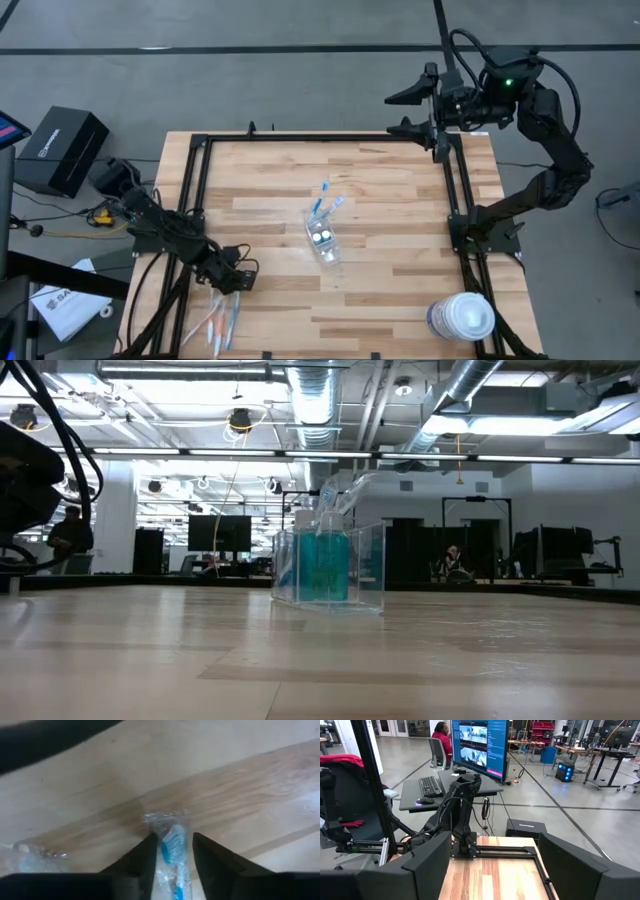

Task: Pick & Place toothbrushing station
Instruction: Put the blue toothbrush into the transparent organizer

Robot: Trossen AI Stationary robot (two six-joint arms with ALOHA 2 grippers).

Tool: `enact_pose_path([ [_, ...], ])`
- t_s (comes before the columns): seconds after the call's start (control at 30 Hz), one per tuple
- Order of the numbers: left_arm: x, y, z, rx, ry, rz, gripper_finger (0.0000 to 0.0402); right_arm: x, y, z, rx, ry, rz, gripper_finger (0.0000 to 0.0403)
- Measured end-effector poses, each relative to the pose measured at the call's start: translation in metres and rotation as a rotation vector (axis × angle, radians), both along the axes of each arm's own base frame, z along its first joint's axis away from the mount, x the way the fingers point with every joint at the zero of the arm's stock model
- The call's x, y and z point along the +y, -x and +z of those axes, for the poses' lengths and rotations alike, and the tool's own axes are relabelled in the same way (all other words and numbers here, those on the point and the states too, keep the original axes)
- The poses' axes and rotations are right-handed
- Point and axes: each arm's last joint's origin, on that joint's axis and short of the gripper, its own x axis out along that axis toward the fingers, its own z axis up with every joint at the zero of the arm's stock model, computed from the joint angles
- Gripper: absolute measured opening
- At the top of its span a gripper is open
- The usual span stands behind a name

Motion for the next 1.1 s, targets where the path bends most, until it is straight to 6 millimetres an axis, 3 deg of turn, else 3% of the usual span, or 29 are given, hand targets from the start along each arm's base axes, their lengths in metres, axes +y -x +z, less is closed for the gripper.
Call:
enact_pose_path([
  [0.13,0.004,-0.002,0.003,-0.065,-0.052,0.015,0.0038,0.0,0.0,0.0,-0.004,0.001,0.0,0.0289],
  [0.2,0.007,-0.003,0.004,-0.117,-0.109,0.045,0.0015,0.0,0.0,0.001,-0.005,0.002,0.0,0.0289],
  [0.4,0.019,-0.009,0.014,-0.285,-0.258,0.156,0.0013,0.0,0.0,0.001,-0.006,0.002,0.0,0.0289],
  [0.6,0.031,-0.015,0.037,-0.55,-0.451,0.279,0.001,0.0,0.0,0.002,-0.015,0.004,0.0,0.0289],
  [0.8,0.04,-0.012,0.053,-0.631,-0.496,0.268,0.0009,0.0,0.0,0.002,-0.023,0.006,0.0,0.0289],
  [0.93,0.042,-0.007,0.046,-0.603,-0.469,0.249,0.0014,0.0,0.0,0.002,-0.024,0.007,0.0,0.0289],
  [1.1,0.042,-0.001,0.029,-0.502,-0.334,0.228,0.0055,0.0,0.0,0.002,-0.023,-0.011,-0.002,0.0289],
])
